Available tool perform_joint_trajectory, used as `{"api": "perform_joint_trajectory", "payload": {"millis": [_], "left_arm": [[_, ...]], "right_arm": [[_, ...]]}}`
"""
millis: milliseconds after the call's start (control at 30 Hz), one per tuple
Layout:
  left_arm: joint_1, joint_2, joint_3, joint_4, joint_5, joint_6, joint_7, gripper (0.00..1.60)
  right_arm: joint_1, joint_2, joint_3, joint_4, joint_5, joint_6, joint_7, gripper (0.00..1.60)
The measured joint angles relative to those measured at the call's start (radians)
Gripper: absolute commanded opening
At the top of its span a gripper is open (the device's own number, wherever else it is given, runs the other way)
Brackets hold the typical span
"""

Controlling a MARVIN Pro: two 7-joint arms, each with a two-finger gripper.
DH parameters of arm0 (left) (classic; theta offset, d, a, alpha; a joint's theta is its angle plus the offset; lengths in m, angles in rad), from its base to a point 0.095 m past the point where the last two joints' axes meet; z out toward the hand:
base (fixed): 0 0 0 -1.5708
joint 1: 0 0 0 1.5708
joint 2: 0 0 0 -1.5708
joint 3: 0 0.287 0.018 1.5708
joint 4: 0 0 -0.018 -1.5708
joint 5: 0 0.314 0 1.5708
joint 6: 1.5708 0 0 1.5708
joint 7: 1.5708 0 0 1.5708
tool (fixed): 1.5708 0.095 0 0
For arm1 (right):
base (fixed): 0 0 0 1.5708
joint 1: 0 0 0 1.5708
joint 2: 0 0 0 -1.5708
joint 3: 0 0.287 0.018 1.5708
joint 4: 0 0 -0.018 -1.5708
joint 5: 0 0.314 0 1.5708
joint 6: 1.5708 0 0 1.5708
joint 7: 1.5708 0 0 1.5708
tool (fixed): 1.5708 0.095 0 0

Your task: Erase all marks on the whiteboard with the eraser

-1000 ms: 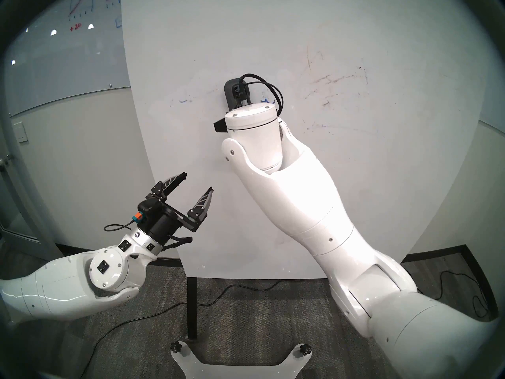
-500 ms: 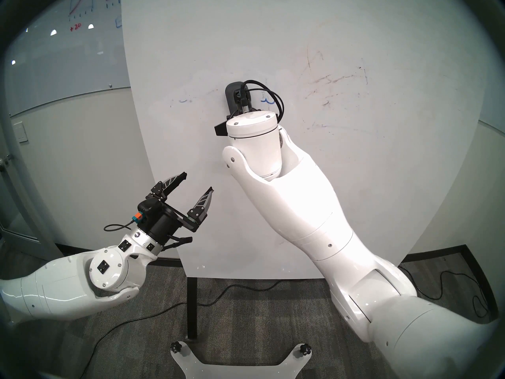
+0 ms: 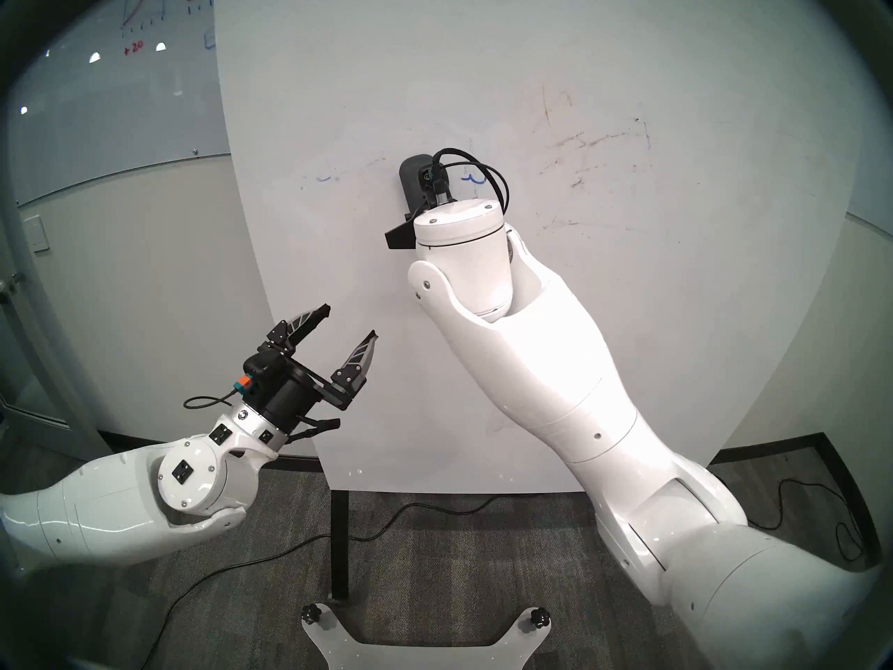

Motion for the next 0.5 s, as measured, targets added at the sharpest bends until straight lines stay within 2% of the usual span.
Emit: {"api": "perform_joint_trajectory", "payload": {"millis": [500], "left_arm": [[0.0, 0.0, 0.0, 0.0, 0.0, 0.0, 0.0, 1.6]], "right_arm": [[0.002, 0.004, 0.0, 0.015, -0.003, 0.003, 0.001, 0.0]]}}
